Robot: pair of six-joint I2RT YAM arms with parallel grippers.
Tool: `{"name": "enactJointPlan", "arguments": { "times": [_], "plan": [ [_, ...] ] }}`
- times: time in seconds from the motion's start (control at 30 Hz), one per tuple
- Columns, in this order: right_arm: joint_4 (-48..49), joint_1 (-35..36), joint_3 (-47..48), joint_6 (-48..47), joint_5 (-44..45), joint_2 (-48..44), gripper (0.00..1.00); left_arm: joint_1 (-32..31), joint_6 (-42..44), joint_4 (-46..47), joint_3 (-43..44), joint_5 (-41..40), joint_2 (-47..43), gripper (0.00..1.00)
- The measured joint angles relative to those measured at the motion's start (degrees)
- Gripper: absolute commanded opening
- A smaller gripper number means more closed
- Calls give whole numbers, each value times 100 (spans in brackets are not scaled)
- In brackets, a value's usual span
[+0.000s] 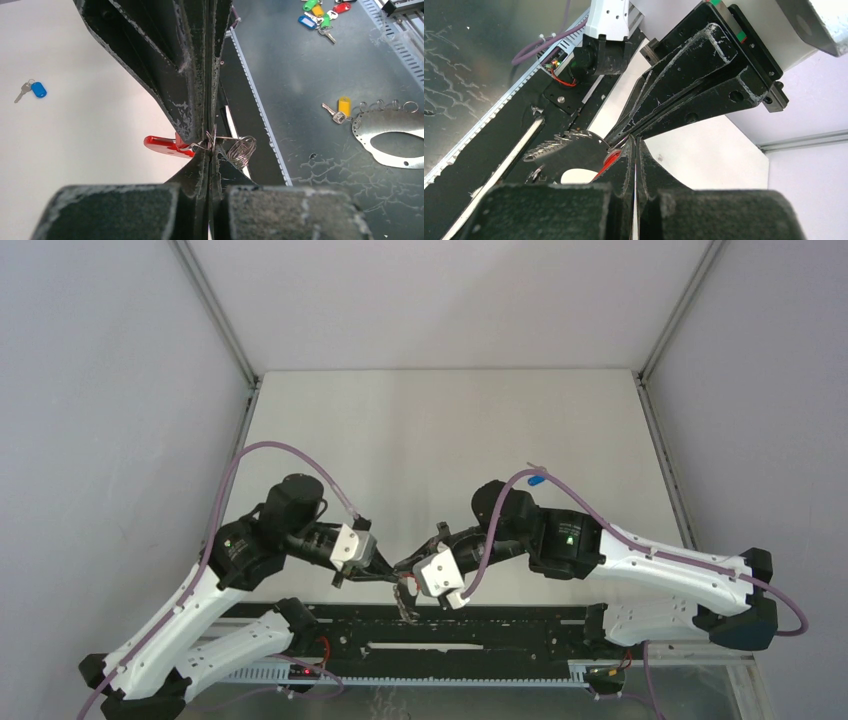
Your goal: Put the keys on the keyring
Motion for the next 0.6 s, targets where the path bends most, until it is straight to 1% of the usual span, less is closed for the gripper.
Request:
{"name": "enactJointPlan", "arguments": {
  "times": [0.33,0.5,0.6],
  "plan": [
    [2,0,31,175,-68,131,0,0,640,-269,0,-17,13,0],
    [-24,-4,105,249,-15,136,0,-4,409,-55,-4,-138,-87,0],
    [13,-7,227,315,44,138,7,-4,111,243,-9,-238,-256,0]
  ]
}}
